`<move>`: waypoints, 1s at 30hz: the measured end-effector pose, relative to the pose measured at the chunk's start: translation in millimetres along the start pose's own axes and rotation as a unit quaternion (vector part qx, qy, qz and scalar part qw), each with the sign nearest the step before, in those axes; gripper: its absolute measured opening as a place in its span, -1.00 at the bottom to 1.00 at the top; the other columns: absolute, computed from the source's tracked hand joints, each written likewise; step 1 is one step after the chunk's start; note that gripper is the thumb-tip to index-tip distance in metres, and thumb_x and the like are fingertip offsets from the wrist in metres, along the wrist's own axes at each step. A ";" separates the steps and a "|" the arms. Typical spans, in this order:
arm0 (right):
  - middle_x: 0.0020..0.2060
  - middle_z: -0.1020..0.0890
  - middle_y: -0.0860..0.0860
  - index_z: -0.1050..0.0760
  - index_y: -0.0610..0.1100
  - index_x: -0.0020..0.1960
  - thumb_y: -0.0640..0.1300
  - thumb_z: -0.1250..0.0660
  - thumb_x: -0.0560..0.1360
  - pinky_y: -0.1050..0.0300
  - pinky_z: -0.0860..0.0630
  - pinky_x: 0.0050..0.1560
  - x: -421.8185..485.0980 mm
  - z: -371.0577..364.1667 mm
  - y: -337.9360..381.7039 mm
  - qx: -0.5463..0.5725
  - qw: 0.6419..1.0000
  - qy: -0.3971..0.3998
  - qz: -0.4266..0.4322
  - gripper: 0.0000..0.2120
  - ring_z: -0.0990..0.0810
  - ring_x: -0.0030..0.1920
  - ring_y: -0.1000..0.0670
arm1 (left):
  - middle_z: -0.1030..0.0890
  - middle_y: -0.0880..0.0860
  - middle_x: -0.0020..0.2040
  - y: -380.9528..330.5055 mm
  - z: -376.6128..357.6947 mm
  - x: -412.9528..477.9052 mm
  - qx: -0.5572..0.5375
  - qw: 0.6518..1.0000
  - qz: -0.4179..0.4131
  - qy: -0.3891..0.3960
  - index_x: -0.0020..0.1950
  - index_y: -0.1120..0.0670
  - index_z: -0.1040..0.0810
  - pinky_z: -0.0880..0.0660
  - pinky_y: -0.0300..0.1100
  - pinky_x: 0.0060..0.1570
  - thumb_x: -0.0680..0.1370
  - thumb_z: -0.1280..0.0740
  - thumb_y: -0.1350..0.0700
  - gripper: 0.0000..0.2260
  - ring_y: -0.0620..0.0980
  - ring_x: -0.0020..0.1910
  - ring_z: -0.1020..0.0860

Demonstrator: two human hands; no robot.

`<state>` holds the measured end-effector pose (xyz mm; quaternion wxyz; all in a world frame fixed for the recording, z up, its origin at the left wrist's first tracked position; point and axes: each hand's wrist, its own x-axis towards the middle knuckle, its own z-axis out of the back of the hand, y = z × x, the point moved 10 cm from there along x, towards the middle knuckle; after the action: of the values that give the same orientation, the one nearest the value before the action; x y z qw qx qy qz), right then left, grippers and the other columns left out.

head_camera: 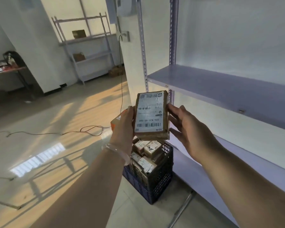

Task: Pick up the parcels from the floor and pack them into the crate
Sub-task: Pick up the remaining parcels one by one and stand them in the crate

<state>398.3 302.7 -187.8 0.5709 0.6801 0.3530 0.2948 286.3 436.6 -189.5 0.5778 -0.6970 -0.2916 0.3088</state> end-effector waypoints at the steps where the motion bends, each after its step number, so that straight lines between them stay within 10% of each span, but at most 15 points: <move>1: 0.29 -0.50 0.24 -0.51 0.38 0.13 0.46 -0.16 0.33 -0.11 -0.22 0.44 18.6 2.5 -6.0 -0.012 1.000 0.001 0.000 -0.57 -0.41 0.33 0.14 | -0.63 0.16 0.16 1.7 1.2 17.9 -0.003 1.000 0.007 -0.009 0.15 0.09 -0.55 -0.53 0.04 0.19 0.59 -0.17 -0.12 -0.66 0.07 0.09 -0.64; 7: 0.25 -0.53 0.28 -0.44 0.45 0.16 0.43 -0.13 0.36 -0.14 -0.27 0.38 123.8 10.7 -41.2 -0.041 0.998 0.025 -0.034 -0.61 -0.41 0.34 0.14 | -0.71 0.01 -0.23 24.9 5.1 121.0 -0.007 0.996 0.083 -0.002 0.02 0.09 -0.54 -0.65 -0.16 -0.27 0.63 -0.16 -0.02 -0.77 -0.06 -0.26 -0.70; 12: 0.06 -0.61 0.34 -0.35 0.43 0.28 0.16 -0.11 0.54 0.30 -0.46 -0.03 191.2 7.3 -73.6 -0.109 0.993 0.027 -0.045 -0.67 -0.58 0.01 0.34 | -0.66 0.05 -0.06 65.3 21.6 186.5 0.018 0.989 0.143 -0.012 0.08 0.03 -0.53 -0.58 -0.12 -0.25 0.62 -0.20 0.03 -0.84 0.00 -0.07 -0.64; 22: 0.21 -0.57 0.20 -0.32 0.47 0.28 -0.02 -0.25 0.56 0.08 -0.50 0.19 272.6 25.6 -229.9 -0.091 0.975 -0.123 -0.159 -0.56 -0.54 0.20 0.11 | -0.73 0.07 -0.12 221.6 48.1 316.0 0.058 0.929 0.348 0.109 0.13 0.02 -0.48 -0.63 -0.06 -0.24 0.57 -0.29 0.10 -0.85 0.00 -0.17 -0.71; 30: 0.00 -0.68 0.24 -0.35 0.52 0.21 -0.12 -0.31 0.54 0.16 -0.48 0.05 326.0 -1.8 -386.3 -0.033 0.911 -0.249 -0.328 -0.47 -0.65 -0.01 0.18 | -0.55 0.00 0.14 340.3 112.5 433.5 0.135 0.859 0.428 0.247 0.37 -0.36 -0.24 -0.64 -0.02 -0.28 0.52 -0.36 0.19 -0.39 -0.01 -0.15 -0.71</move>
<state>529.5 608.2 -568.5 0.7268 0.5581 0.3929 -0.0765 494.0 782.7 -581.3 0.5300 -0.7217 0.2328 0.3795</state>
